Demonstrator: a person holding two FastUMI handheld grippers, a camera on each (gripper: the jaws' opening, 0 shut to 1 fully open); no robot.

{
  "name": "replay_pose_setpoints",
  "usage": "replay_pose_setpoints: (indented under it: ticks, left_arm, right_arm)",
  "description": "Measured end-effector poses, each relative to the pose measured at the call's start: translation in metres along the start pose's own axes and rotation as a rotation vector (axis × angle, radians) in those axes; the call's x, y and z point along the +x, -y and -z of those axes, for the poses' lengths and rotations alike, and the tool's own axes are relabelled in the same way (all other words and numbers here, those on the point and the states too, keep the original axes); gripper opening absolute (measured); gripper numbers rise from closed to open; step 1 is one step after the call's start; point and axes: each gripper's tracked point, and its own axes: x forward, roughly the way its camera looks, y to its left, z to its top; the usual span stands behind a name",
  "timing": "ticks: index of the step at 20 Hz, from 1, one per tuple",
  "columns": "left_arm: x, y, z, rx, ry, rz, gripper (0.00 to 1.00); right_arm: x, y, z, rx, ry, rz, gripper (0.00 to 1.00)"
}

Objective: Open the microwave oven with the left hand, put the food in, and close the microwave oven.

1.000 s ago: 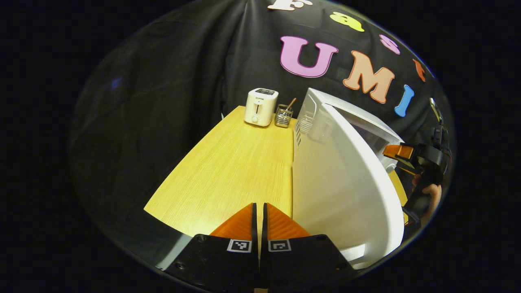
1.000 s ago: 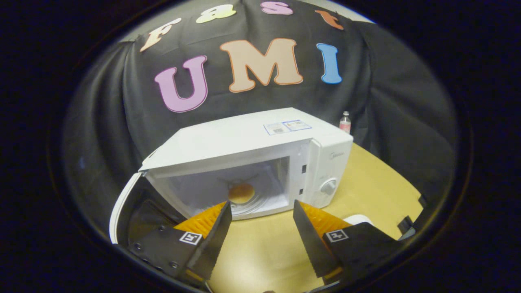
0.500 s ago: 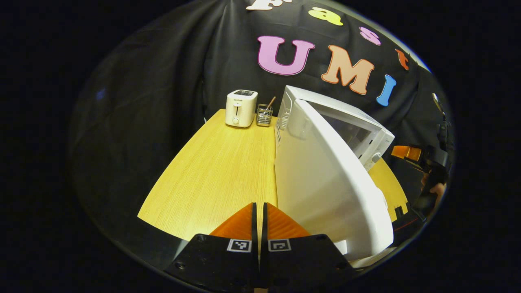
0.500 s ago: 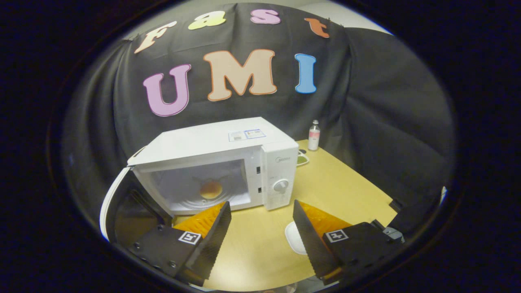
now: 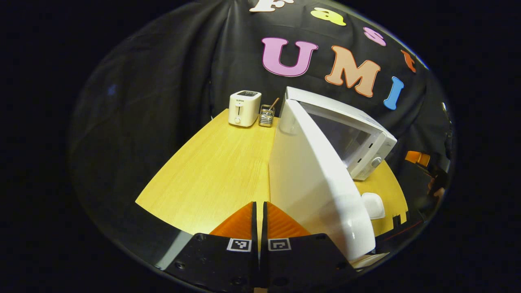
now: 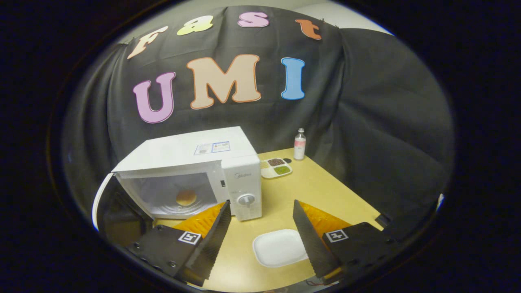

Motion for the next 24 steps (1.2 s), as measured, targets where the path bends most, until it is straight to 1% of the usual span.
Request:
replay_pose_setpoints:
  ticks: [1,2,3,4,5,6,8,9,10,12,13,14,17,18,19,20,22,24]
  left_arm:
    - [-0.001,0.012,0.002,-0.004,0.003,-0.001,0.01]
    - [-0.001,0.023,0.003,-0.002,0.007,-0.006,0.01]
    - [-0.002,0.034,0.004,0.000,0.010,-0.010,0.00]
    - [-0.001,0.046,0.004,0.000,0.015,-0.010,0.00]
    - [-0.001,0.058,0.005,0.000,0.021,-0.009,0.01]
    - [0.000,0.070,0.004,0.003,0.028,-0.009,0.01]
    - [0.004,0.094,0.004,0.014,0.044,-0.008,0.01]
    - [0.005,0.106,0.002,0.026,0.054,-0.006,0.01]
    - [0.007,0.116,0.001,0.047,0.063,-0.004,0.01]
    - [0.017,0.134,0.000,0.088,0.078,0.003,0.00]
    - [0.021,0.144,-0.001,0.103,0.085,0.012,0.00]
    - [0.025,0.154,-0.003,0.115,0.089,0.023,0.01]
    - [0.037,0.178,-0.009,0.156,0.106,0.049,0.01]
    - [0.043,0.187,-0.012,0.163,0.114,0.063,0.00]
    - [0.048,0.193,-0.013,0.166,0.121,0.075,0.01]
    - [0.053,0.200,-0.015,0.167,0.127,0.086,0.01]
    - [0.064,0.213,-0.022,0.175,0.137,0.108,0.02]
    - [0.073,0.226,-0.029,0.187,0.147,0.129,0.01]
  right_arm:
    - [0.002,0.009,-0.003,0.001,-0.001,-0.008,0.95]
    - [0.005,0.016,-0.007,0.008,0.003,-0.018,0.90]
    - [0.008,0.023,-0.011,0.013,0.009,-0.035,0.94]
    - [0.011,0.030,-0.015,0.011,0.011,-0.047,0.90]
    - [0.015,0.040,-0.018,0.004,0.016,-0.056,0.90]
    - [0.017,0.047,-0.021,-0.001,0.024,-0.063,0.94]
    - [0.023,0.061,-0.028,-0.005,0.037,-0.082,0.94]
    - [0.026,0.067,-0.029,-0.005,0.039,-0.092,0.90]
    - [0.027,0.074,-0.030,-0.003,0.041,-0.101,0.95]
    - [0.029,0.089,-0.031,0.001,0.047,-0.109,0.95]
    - [0.030,0.096,-0.030,0.002,0.048,-0.110,0.95]
    - [0.029,0.103,-0.027,0.004,0.042,-0.111,0.90]
    - [0.026,0.120,-0.021,0.033,0.039,-0.107,0.90]
    - [0.025,0.124,-0.018,0.040,0.035,-0.105,0.94]
    - [0.026,0.126,-0.013,0.044,0.029,-0.104,0.94]
    - [0.027,0.129,-0.010,0.045,0.023,-0.102,0.89]
    - [0.026,0.132,-0.005,0.039,0.021,-0.099,0.89]
    - [0.024,0.135,-0.001,0.030,0.018,-0.095,0.89]
